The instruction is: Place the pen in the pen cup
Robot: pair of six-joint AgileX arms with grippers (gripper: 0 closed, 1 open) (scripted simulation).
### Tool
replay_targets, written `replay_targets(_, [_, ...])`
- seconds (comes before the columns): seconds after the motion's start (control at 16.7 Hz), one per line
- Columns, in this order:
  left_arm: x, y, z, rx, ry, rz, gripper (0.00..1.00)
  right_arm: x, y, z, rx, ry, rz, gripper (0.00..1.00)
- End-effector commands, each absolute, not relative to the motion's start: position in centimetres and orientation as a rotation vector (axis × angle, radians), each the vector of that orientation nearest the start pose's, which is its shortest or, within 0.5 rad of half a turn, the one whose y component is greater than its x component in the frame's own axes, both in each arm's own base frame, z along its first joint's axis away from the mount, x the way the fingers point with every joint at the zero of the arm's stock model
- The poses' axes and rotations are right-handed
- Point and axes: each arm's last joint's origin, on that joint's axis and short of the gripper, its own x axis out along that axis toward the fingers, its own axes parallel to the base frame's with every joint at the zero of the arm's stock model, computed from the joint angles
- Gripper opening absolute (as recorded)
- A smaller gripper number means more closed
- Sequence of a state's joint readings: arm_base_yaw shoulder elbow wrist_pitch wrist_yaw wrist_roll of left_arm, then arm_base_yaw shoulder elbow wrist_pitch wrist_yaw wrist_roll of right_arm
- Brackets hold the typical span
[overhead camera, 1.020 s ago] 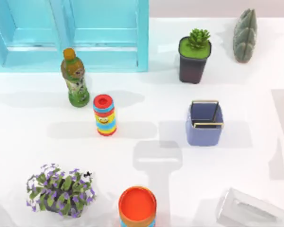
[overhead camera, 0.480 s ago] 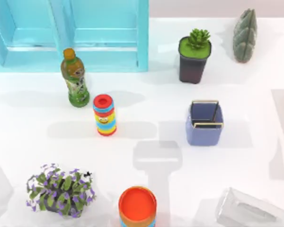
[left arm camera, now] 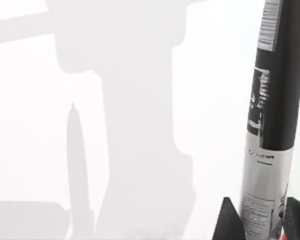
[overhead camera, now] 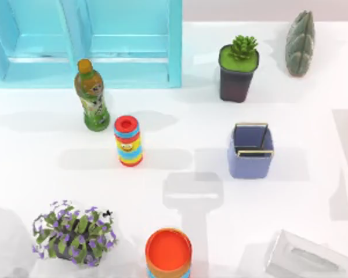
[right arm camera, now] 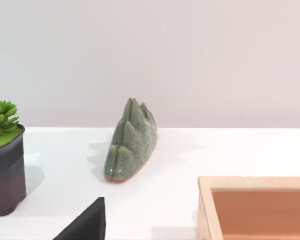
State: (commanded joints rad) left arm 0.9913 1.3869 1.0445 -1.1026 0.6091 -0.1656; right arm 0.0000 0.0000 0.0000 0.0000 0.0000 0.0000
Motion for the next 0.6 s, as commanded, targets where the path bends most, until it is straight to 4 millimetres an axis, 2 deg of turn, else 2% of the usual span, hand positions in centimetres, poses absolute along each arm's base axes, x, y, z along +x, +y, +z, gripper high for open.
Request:
replay_targets(0.3, [15.3,19.3,24.5,-1.141,0.998,0.414,0.00,10.6,-0.1,16.0,0.000,0.000,0.000,1.00])
replay_targets(0.42, [17.1,19.4,25.5,-1.033,0.977,0.441,0.00,10.6,-0.1,16.0,0.000,0.000,0.000,1.00])
replay_targets(0.6, [21.6,18.7,27.7,-0.810,0.917,0.488,0.00,10.6,-0.1,16.0,0.000,0.000,0.000,1.00])
